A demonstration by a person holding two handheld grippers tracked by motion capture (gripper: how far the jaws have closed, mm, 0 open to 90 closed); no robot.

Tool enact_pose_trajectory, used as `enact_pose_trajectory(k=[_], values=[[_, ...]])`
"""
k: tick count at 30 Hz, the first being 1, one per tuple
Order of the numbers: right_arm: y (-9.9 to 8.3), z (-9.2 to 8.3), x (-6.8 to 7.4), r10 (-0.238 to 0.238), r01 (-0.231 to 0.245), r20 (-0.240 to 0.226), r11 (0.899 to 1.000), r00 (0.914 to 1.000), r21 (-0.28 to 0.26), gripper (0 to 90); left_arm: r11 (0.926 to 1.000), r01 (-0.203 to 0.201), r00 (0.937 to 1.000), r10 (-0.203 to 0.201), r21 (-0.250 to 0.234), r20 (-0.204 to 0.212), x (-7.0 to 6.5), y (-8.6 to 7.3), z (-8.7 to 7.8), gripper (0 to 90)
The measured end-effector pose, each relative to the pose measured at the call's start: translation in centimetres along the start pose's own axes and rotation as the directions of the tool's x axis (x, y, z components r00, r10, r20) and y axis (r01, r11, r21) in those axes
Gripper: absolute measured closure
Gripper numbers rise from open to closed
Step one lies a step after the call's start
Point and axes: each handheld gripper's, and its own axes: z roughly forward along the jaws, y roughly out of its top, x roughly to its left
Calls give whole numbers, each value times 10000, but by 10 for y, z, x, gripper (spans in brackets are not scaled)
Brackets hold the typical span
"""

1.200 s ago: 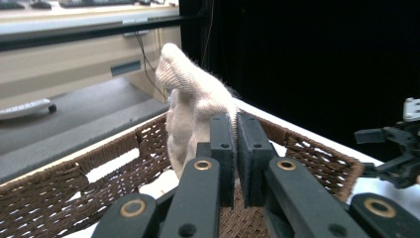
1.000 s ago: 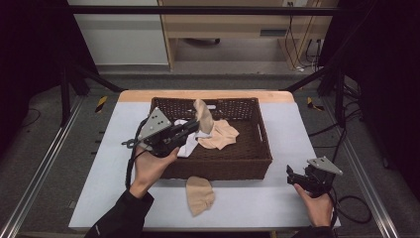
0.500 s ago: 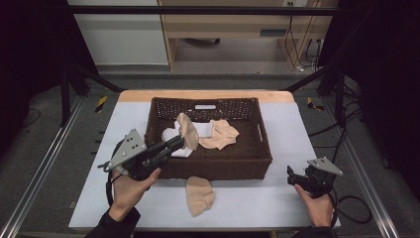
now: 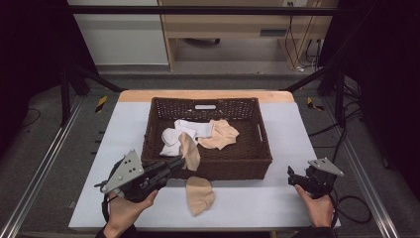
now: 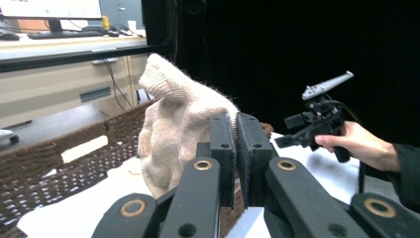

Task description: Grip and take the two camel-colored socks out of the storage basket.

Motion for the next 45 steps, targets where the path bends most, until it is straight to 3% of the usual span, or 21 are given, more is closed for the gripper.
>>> enact_pose_trajectory(k=[14,24,30,36,38,45], values=[[0,-1,-1,17,-17,-7,10000,10000,-37,52,9948,-44,9972,-32,1016,753,-22,-29,14,858],[-1,-2,-1,-16,16,-11,10000,10000,-34,53,9775,70,9947,-285,2109,992,-28,-62,22,858],[-1,-1,0,-96,96,-50,9999,9999,45,53,9580,170,9921,-518,2861,1146,-27,-81,34,857],[-1,0,0,-138,138,-18,9999,9999,91,54,9263,410,9928,-801,3746,894,-18,-107,46,856],[-1,0,0,-121,122,-26,9999,9999,98,54,9199,538,9926,-918,3883,799,-15,-112,47,854],[-1,1,1,-196,196,-34,9997,9998,168,56,8935,518,9965,-758,4461,362,-12,-128,55,807]])
